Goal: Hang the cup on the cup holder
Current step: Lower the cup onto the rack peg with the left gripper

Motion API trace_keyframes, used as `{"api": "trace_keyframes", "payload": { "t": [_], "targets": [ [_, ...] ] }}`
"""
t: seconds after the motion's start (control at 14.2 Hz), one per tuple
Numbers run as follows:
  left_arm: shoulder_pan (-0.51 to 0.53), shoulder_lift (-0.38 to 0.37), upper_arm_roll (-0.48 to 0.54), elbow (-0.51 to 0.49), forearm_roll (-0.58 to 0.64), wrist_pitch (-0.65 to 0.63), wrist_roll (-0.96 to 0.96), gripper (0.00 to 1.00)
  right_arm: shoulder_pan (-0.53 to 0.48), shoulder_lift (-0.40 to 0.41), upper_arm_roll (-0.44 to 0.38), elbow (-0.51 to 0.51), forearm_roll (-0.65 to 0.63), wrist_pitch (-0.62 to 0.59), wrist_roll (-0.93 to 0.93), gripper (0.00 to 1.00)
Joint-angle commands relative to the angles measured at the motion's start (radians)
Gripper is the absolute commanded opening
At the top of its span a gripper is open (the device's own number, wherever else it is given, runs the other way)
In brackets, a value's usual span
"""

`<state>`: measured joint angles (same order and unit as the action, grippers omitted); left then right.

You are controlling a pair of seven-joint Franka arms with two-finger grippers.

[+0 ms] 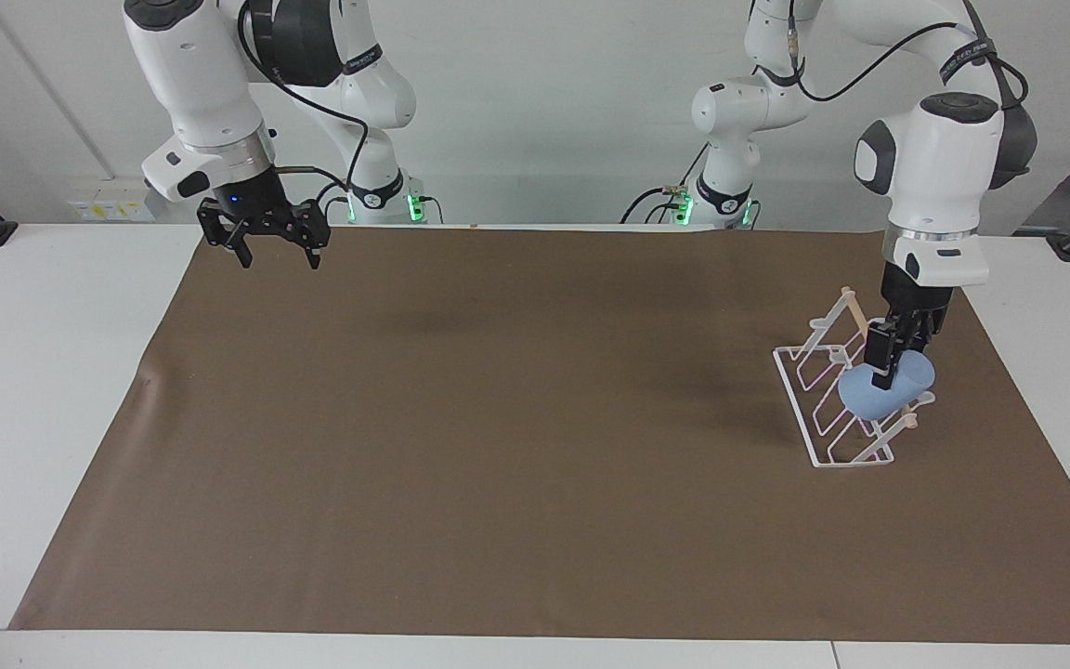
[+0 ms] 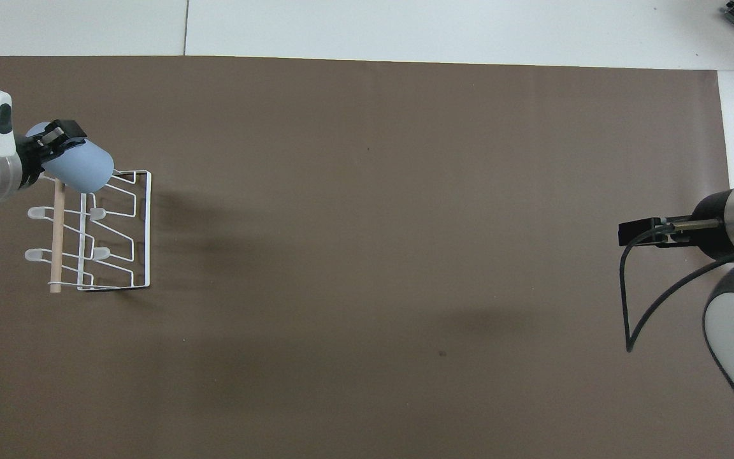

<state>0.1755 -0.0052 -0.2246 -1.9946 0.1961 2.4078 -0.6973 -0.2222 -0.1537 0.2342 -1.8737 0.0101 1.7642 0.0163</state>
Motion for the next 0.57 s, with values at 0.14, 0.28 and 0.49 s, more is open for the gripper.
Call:
{"api": "trace_keyframes", "payload": {
  "t": [0.14,0.28,0.49],
  "targets": [
    [-0.007,-0.001,0.001,-0.032,0.037,0.030,-0.030,0.00,-0.014,-0.023,0.008,0.019,-0.006,-0.008,0.014,1.00],
    [-0.007,-0.001,0.001,-0.058,0.037,0.056,-0.030,0.00,-0.014,-0.023,0.008,0.019,-0.006,-0.008,0.014,1.00],
    [-0.008,0.002,-0.001,-0.070,0.037,0.066,-0.037,0.00,-0.014,-0.023,0.008,0.019,-0.006,-0.008,0.014,1.00]
  ]
}}
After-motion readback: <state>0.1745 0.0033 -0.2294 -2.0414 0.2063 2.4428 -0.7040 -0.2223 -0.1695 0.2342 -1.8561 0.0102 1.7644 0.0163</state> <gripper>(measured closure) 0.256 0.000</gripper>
